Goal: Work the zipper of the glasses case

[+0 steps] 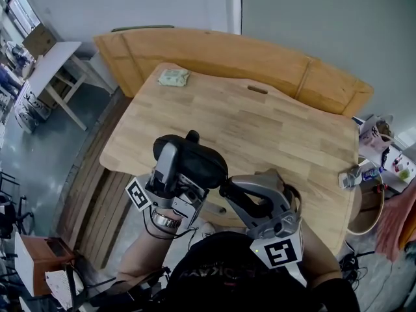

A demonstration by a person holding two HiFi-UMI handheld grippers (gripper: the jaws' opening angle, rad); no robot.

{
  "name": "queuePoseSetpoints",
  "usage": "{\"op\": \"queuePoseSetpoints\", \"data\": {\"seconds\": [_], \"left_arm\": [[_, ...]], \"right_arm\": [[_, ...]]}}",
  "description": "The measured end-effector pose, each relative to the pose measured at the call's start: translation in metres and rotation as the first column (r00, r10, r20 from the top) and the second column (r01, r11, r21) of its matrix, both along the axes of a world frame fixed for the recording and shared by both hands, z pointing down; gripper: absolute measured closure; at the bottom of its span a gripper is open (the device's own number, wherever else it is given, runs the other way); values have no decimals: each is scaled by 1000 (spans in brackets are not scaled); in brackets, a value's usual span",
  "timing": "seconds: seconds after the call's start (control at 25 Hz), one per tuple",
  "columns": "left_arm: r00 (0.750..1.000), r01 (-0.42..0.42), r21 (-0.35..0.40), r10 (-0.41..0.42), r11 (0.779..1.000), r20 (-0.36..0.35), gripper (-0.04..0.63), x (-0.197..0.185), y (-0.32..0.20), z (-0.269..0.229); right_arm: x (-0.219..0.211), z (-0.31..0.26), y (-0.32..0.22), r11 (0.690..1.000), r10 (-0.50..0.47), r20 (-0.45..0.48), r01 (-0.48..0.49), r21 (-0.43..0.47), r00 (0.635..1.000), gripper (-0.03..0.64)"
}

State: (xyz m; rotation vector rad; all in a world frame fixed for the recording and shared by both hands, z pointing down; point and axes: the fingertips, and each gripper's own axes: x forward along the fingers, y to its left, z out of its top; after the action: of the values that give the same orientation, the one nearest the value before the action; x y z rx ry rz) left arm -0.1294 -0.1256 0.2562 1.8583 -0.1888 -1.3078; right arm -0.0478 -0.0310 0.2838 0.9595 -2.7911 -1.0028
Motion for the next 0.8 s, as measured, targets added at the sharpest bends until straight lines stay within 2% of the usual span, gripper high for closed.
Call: {"op": "queuePoseSetpoints", "data": {"seconds": [0.4,0.64,0.8], "left_arm": [[1000,-31,-19,30,999,-8,287,3,1,10],[999,-49,-18,49,999,-7,290,5,2,15],[999,-46,-16,46,999,9,290,6,1,14]], "right_arm": [[11,-3,-4,999,39,26,-39,-4,999,578],[13,-2,-4,999,32,15,-32,5,999,584],[12,2,-1,999,-13,1,13,-32,1000,592]]}}
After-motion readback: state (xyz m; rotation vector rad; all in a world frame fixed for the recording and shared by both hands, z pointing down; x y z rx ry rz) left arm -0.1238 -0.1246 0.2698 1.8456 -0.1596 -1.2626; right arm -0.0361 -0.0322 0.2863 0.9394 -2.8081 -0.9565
